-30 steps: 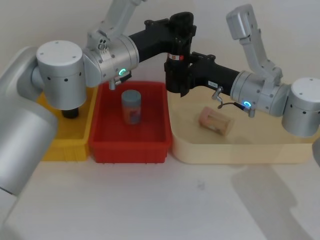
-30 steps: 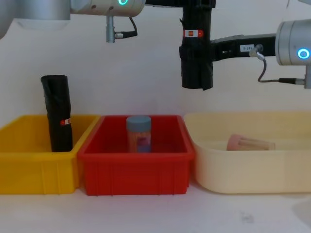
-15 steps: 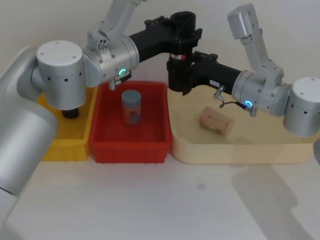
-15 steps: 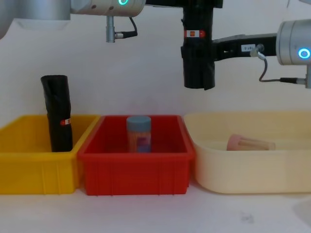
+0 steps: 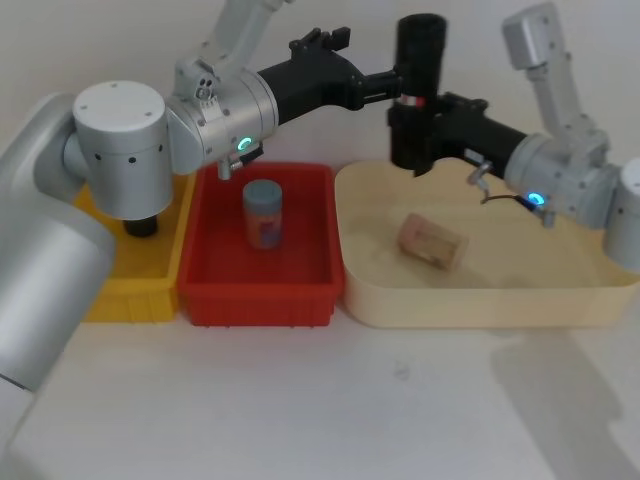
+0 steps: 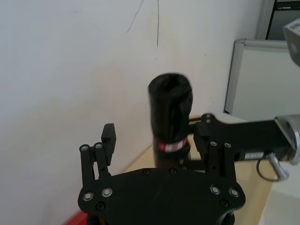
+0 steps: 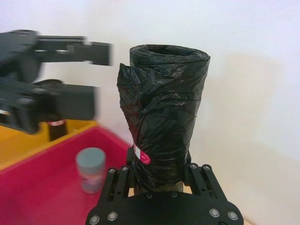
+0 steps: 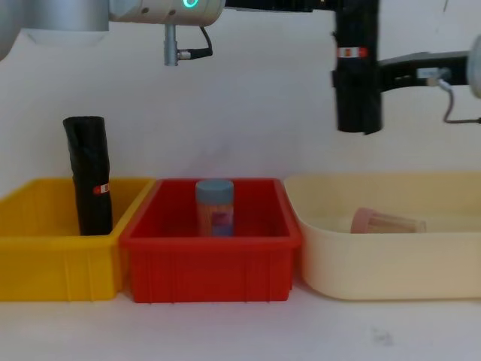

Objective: Pick up the garbage bag with the one hand and transfer it to the other hand.

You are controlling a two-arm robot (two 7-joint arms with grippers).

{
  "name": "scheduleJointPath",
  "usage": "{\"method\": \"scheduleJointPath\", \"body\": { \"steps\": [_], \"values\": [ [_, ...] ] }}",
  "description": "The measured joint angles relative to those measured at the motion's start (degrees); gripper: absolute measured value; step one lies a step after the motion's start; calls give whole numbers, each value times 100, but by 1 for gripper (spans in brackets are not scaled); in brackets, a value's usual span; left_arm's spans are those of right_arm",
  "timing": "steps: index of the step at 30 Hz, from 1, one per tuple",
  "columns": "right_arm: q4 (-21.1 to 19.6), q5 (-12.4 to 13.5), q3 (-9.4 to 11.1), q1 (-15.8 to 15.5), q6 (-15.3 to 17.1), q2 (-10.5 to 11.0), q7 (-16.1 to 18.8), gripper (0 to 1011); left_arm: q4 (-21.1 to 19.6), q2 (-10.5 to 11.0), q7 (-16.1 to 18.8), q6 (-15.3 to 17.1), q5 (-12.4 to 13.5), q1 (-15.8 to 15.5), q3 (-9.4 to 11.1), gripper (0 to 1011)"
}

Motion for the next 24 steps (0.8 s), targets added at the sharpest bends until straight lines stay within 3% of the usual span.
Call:
{"method": "scheduleJointPath", "body": {
  "steps": [11,16,24],
  "values": [
    [-256,84,479,-296,35,280,-343,562,0,0,0,0,0,0,0,1001],
    [-328,116,600,-371,42,351,-432,741,0,0,0,0,0,0,0,1001],
    [-410,148,733,-464,52,430,-520,923,0,0,0,0,0,0,0,1001]
  ]
}}
